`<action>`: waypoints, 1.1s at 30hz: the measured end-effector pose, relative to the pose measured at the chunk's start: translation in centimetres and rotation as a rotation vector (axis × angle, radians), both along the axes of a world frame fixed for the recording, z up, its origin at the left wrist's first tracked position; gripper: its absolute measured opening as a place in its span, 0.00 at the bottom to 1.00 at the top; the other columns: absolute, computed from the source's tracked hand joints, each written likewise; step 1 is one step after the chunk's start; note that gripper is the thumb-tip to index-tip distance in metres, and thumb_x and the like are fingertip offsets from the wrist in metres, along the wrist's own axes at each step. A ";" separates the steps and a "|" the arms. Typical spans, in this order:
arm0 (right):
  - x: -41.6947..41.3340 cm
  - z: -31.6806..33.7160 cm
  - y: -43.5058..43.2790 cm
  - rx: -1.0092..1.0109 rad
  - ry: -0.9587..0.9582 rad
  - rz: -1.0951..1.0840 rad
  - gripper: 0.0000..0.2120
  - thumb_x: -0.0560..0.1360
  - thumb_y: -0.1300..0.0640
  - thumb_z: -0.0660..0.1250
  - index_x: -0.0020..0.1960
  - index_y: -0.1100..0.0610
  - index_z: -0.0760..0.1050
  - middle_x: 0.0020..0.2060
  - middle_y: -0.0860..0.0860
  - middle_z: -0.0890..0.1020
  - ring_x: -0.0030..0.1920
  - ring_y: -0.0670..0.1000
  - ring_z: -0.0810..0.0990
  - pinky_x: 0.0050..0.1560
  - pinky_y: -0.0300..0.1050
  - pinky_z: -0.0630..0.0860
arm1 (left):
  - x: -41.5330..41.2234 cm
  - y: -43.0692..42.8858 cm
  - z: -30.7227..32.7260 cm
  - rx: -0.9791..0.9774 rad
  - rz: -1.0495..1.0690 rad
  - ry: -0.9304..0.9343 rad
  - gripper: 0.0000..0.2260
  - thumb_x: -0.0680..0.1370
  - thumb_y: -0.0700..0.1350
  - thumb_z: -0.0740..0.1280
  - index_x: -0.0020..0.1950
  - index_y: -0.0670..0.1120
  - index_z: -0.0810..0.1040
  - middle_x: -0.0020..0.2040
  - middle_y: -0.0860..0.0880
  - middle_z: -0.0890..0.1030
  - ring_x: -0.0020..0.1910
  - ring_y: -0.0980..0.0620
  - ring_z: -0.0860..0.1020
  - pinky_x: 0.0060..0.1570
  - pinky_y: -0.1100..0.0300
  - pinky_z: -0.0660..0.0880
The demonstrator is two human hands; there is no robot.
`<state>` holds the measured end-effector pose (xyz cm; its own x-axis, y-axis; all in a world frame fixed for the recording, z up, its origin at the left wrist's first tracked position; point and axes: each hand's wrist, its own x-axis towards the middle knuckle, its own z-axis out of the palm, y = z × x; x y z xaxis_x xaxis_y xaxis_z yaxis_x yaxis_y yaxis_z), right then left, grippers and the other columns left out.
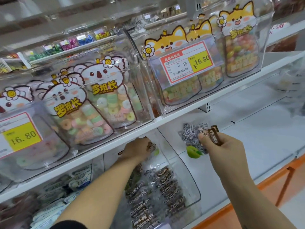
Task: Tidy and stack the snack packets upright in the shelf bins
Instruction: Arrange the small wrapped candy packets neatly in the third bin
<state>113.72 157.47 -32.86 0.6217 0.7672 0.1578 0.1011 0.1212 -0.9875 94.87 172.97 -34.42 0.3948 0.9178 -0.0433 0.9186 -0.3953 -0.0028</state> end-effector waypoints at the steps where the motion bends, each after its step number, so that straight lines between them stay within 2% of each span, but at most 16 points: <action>1: 0.0 0.0 -0.1 -0.002 -0.001 0.002 0.11 0.73 0.55 0.70 0.37 0.61 0.79 0.27 0.56 0.74 0.27 0.49 0.65 0.31 0.43 0.61 | -0.5 0.4 0.1 0.034 -0.001 -0.055 0.13 0.78 0.44 0.61 0.62 0.48 0.73 0.56 0.48 0.78 0.55 0.47 0.77 0.50 0.57 0.72; 4: -0.1 0.0 -0.1 -0.012 0.003 -0.003 0.13 0.73 0.55 0.70 0.36 0.63 0.78 0.25 0.54 0.71 0.26 0.47 0.63 0.30 0.43 0.59 | -1.6 0.7 -0.2 0.092 -0.038 -0.113 0.13 0.81 0.45 0.58 0.64 0.49 0.74 0.58 0.50 0.79 0.54 0.51 0.77 0.46 0.60 0.69; 6: -0.3 -0.1 0.0 -0.017 0.021 -0.004 0.13 0.73 0.55 0.70 0.35 0.63 0.77 0.23 0.51 0.69 0.24 0.45 0.62 0.29 0.42 0.59 | -1.9 0.8 -0.8 0.143 -0.058 -0.132 0.11 0.81 0.46 0.58 0.61 0.49 0.76 0.55 0.52 0.80 0.51 0.55 0.76 0.43 0.61 0.66; 9: -0.7 -0.1 0.1 -0.016 0.015 0.009 0.12 0.73 0.55 0.70 0.36 0.63 0.78 0.25 0.55 0.72 0.26 0.48 0.65 0.30 0.43 0.61 | -2.1 1.8 -1.5 0.170 -0.020 -0.179 0.08 0.81 0.49 0.58 0.50 0.52 0.76 0.43 0.59 0.76 0.44 0.57 0.72 0.38 0.64 0.63; 11: -1.0 -0.1 0.2 -0.013 0.000 0.015 0.12 0.73 0.55 0.70 0.36 0.64 0.78 0.27 0.57 0.74 0.28 0.50 0.67 0.31 0.44 0.62 | -2.1 2.2 -1.5 0.133 0.017 -0.162 0.08 0.80 0.50 0.55 0.44 0.57 0.71 0.35 0.60 0.69 0.42 0.55 0.69 0.34 0.65 0.61; 12: -1.1 -0.1 0.2 -0.011 -0.003 0.016 0.12 0.73 0.55 0.70 0.36 0.64 0.78 0.27 0.56 0.74 0.28 0.49 0.67 0.32 0.44 0.62 | -2.2 2.2 -1.5 0.141 0.002 -0.133 0.09 0.80 0.48 0.54 0.42 0.57 0.69 0.35 0.60 0.67 0.41 0.55 0.68 0.34 0.65 0.60; 15: -1.5 -0.1 0.5 -0.010 0.008 0.021 0.12 0.73 0.55 0.70 0.35 0.62 0.77 0.24 0.52 0.72 0.26 0.48 0.66 0.31 0.43 0.62 | -2.1 1.7 -1.7 0.221 -0.031 -0.085 0.07 0.76 0.41 0.55 0.45 0.52 0.67 0.42 0.55 0.70 0.42 0.53 0.67 0.35 0.61 0.60; 17: -1.8 -0.1 0.7 -0.019 0.019 0.031 0.12 0.73 0.56 0.70 0.34 0.61 0.77 0.23 0.49 0.71 0.25 0.46 0.65 0.30 0.42 0.62 | -1.7 1.2 -1.3 0.198 -0.014 -0.133 0.05 0.78 0.42 0.55 0.45 0.50 0.69 0.43 0.52 0.72 0.39 0.53 0.69 0.33 0.62 0.61; 19: -2.0 -0.2 0.9 -0.021 0.025 0.040 0.12 0.73 0.56 0.70 0.34 0.62 0.76 0.21 0.47 0.68 0.23 0.43 0.63 0.29 0.41 0.61 | -0.9 0.8 -0.9 0.102 -0.065 -0.154 0.06 0.79 0.43 0.58 0.46 0.49 0.73 0.45 0.52 0.75 0.41 0.55 0.72 0.36 0.63 0.66; 21: -2.0 -0.2 1.0 -0.018 0.039 0.035 0.12 0.73 0.56 0.70 0.34 0.63 0.76 0.20 0.46 0.67 0.22 0.43 0.63 0.28 0.39 0.61 | 0.0 0.1 -0.5 -0.085 -0.122 -0.130 0.04 0.79 0.44 0.62 0.50 0.50 0.76 0.49 0.53 0.78 0.46 0.56 0.75 0.46 0.62 0.71; 24: -2.0 -0.2 1.1 -0.019 0.044 0.028 0.11 0.73 0.56 0.70 0.34 0.61 0.77 0.20 0.45 0.68 0.22 0.43 0.64 0.28 0.41 0.60 | 0.7 -0.6 -1.1 -0.336 -0.174 0.071 0.09 0.78 0.44 0.65 0.57 0.47 0.77 0.55 0.50 0.79 0.52 0.53 0.77 0.53 0.60 0.72; 27: -2.1 -0.2 1.0 -0.021 0.051 0.032 0.11 0.73 0.56 0.70 0.34 0.59 0.77 0.19 0.45 0.68 0.21 0.42 0.64 0.28 0.40 0.60 | 1.3 -0.3 -2.1 -0.372 -0.127 0.197 0.15 0.77 0.40 0.64 0.63 0.47 0.75 0.60 0.48 0.78 0.55 0.50 0.77 0.55 0.58 0.72; 29: -2.0 -0.4 0.9 -0.028 0.058 0.035 0.11 0.73 0.56 0.70 0.34 0.59 0.78 0.19 0.44 0.68 0.21 0.42 0.65 0.27 0.38 0.60 | 1.5 0.1 -2.3 -0.390 -0.062 0.275 0.17 0.76 0.37 0.64 0.64 0.47 0.74 0.60 0.46 0.77 0.54 0.48 0.78 0.55 0.55 0.75; 31: -1.9 -0.5 0.8 -0.031 0.052 0.041 0.10 0.73 0.56 0.70 0.34 0.58 0.78 0.20 0.45 0.70 0.23 0.42 0.65 0.27 0.38 0.61 | 1.3 0.4 -2.4 -0.416 -0.029 0.393 0.17 0.74 0.38 0.66 0.63 0.46 0.75 0.60 0.45 0.78 0.54 0.46 0.78 0.55 0.53 0.77; 33: -1.8 -0.5 0.7 -0.033 0.050 0.048 0.10 0.73 0.56 0.70 0.35 0.60 0.79 0.24 0.50 0.74 0.26 0.46 0.68 0.29 0.41 0.63 | 0.8 0.7 -2.5 -0.423 -0.023 0.408 0.20 0.73 0.41 0.69 0.65 0.49 0.73 0.63 0.45 0.76 0.56 0.45 0.77 0.57 0.52 0.75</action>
<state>111.94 158.21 -33.32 0.5902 0.8009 0.1013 0.0464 0.0916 -0.9947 95.71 173.64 -36.91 0.2884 0.7790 -0.5567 0.8677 -0.4585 -0.1921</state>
